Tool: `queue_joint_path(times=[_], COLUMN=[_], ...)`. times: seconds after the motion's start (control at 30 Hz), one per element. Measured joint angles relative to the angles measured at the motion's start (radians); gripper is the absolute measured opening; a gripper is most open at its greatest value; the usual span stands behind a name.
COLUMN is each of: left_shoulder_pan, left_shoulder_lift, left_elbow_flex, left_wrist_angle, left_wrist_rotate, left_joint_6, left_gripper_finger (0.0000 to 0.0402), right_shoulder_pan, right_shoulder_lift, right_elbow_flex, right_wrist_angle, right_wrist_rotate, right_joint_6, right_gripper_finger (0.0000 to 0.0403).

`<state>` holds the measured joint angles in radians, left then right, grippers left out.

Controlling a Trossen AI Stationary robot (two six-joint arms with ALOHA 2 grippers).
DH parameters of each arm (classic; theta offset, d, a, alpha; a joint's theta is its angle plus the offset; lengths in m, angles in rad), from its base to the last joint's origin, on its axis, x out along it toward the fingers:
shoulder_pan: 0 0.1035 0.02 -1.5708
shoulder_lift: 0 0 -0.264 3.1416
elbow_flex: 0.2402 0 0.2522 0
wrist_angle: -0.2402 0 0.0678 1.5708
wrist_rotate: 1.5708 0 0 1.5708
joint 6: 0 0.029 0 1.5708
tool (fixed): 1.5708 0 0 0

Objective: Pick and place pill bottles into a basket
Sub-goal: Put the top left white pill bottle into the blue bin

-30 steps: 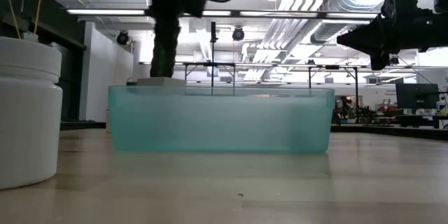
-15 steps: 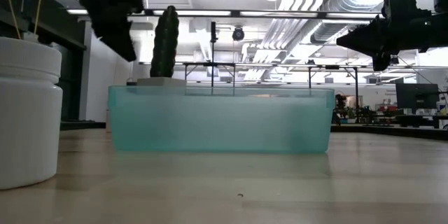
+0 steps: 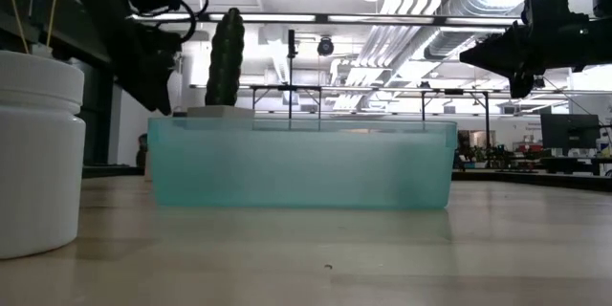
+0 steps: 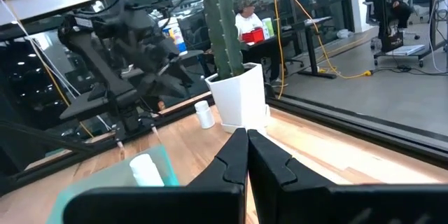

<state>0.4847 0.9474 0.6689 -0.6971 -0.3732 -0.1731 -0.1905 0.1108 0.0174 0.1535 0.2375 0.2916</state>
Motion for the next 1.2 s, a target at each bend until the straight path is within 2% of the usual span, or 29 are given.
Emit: queue_joint_path(times=[0.17,0.33,0.57,0.77,0.97,1.2], left_shoulder_pan=[0.159,0.264,0.301,0.302,0.301,0.301], left_shoulder_lift=[0.028,0.085,0.185,0.277,0.325,0.34], left_elbow_flex=[0.0,0.0,0.0,0.0,0.0,0.0], left_wrist_angle=[0.011,0.048,0.125,0.118,0.128,0.134], left_wrist_rotate=[0.196,0.287,0.326,0.259,0.3,0.312], left_joint_6=[0.06,0.063,0.143,0.15,0.15,0.15], left_gripper_finger=[0.0398,0.0395,0.0386,0.0385,0.0383,0.0363], right_shoulder_pan=[0.0,0.0,0.0,0.0,0.0,0.0], right_shoulder_lift=[0.0,0.0,0.0,0.0,0.0,0.0], right_elbow_flex=[0.0,0.0,0.0,0.0,0.0,0.0], right_wrist_angle=[0.0,0.0,0.0,0.0,0.0,0.0], right_wrist_rotate=[0.03,0.052,0.052,0.052,0.074,0.1], right_joint_6=[0.0,0.0,0.0,0.0,-0.003,-0.003], right_gripper_finger=[0.0,0.0,0.0,0.0,0.0,0.0])
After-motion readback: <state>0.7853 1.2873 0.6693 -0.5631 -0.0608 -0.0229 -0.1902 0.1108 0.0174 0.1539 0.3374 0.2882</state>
